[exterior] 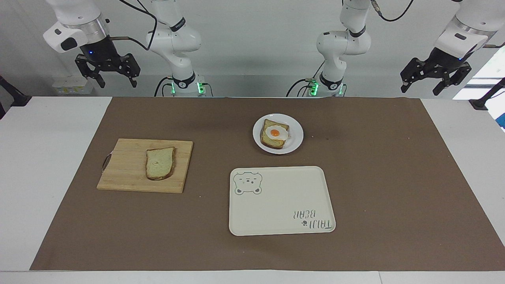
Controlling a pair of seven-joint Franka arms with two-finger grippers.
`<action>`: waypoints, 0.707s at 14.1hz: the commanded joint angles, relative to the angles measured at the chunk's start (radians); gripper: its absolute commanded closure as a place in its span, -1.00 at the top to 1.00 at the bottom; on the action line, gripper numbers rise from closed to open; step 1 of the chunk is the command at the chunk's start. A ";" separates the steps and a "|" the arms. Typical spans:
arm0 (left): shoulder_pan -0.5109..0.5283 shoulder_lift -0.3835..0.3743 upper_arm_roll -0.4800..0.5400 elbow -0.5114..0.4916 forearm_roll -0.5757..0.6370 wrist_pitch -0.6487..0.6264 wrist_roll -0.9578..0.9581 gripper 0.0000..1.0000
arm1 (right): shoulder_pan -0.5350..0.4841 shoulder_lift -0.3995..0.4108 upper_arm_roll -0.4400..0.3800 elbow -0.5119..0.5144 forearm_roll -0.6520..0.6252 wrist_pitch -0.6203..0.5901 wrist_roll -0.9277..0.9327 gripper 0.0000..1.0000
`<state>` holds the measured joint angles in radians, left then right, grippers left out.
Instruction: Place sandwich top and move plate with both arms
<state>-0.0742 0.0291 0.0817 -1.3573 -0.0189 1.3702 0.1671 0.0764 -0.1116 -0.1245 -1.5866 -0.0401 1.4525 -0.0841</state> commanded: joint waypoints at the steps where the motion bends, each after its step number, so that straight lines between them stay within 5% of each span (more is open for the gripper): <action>1: 0.004 -0.009 0.000 0.000 -0.006 -0.014 0.005 1.00 | -0.009 -0.028 0.003 -0.035 -0.001 0.016 -0.023 1.00; 10: 0.004 -0.009 0.000 0.000 -0.006 -0.014 0.005 1.00 | -0.006 -0.057 0.003 -0.084 -0.003 0.046 -0.017 1.00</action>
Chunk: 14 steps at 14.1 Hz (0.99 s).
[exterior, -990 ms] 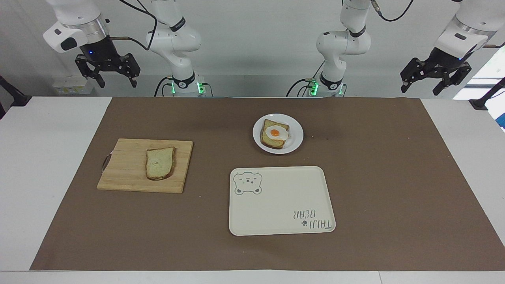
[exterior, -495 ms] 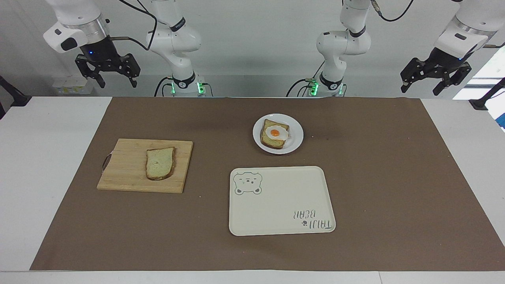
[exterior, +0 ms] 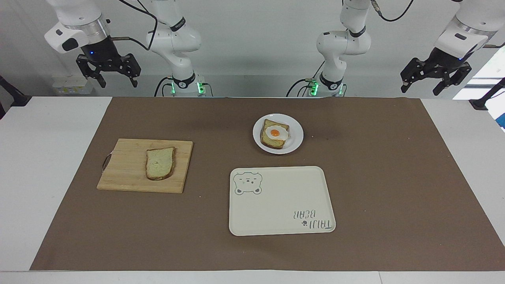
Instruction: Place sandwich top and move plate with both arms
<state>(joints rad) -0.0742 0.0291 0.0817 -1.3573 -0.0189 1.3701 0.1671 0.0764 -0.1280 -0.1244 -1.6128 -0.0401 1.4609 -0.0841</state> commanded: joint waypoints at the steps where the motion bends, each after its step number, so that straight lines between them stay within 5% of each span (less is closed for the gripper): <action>1: 0.004 -0.009 0.000 0.000 -0.007 -0.014 0.003 1.00 | -0.007 -0.041 0.003 -0.058 -0.003 0.036 -0.017 1.00; 14: 0.002 -0.009 0.001 0.000 -0.007 -0.016 0.003 1.00 | -0.009 -0.010 0.005 -0.243 0.063 0.312 -0.022 1.00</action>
<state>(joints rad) -0.0742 0.0291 0.0814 -1.3573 -0.0189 1.3701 0.1671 0.0766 -0.1326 -0.1230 -1.7960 -0.0050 1.7074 -0.0841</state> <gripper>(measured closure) 0.000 0.000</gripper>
